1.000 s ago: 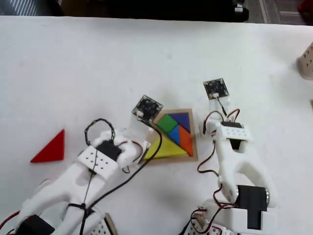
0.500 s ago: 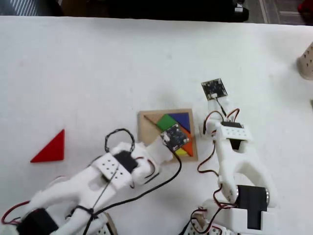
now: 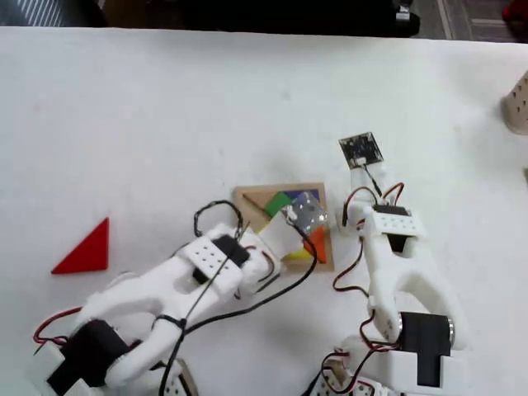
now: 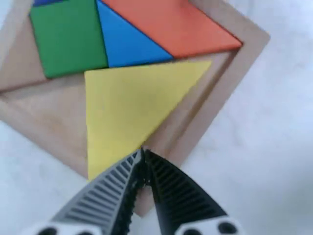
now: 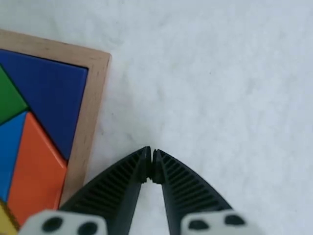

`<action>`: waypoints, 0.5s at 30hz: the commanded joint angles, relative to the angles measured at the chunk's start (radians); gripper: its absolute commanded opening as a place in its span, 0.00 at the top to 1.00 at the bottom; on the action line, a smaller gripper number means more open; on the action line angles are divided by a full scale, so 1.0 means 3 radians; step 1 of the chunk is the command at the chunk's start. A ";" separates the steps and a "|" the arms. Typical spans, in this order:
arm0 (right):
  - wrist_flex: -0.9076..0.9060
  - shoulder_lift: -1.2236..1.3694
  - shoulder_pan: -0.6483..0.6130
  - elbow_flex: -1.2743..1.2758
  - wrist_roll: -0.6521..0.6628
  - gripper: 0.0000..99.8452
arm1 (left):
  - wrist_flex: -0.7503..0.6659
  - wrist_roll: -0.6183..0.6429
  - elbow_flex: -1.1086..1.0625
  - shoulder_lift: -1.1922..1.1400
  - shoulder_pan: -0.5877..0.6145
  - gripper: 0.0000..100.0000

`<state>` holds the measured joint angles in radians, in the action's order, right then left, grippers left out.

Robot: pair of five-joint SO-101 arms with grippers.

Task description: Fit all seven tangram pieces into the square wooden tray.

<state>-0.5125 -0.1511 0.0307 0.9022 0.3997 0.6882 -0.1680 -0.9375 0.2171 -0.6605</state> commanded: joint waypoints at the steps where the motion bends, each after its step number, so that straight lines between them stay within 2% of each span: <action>1: -0.0023 -0.0013 -0.0038 -0.0159 0.0056 0.98 | -0.0256 0.0041 0.0133 -0.0003 0.0115 0.98; 6: -0.0023 -0.0013 -0.0038 -0.0159 0.0056 0.98 | -0.0235 0.0041 0.0118 0.0023 0.0095 0.98; 9: -0.0023 -0.0013 -0.0038 -0.0159 0.0056 0.98 | -0.0046 0.0036 0.0143 0.0064 0.0095 0.98; 15: -0.0023 -0.0013 -0.0038 -0.0159 0.0056 0.98 | 0.0138 0.0036 -0.0046 0.0760 0.0238 0.98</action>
<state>-0.5125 -0.1511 0.0307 0.9022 0.3997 0.7096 -0.1680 -0.9375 0.2816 -0.6375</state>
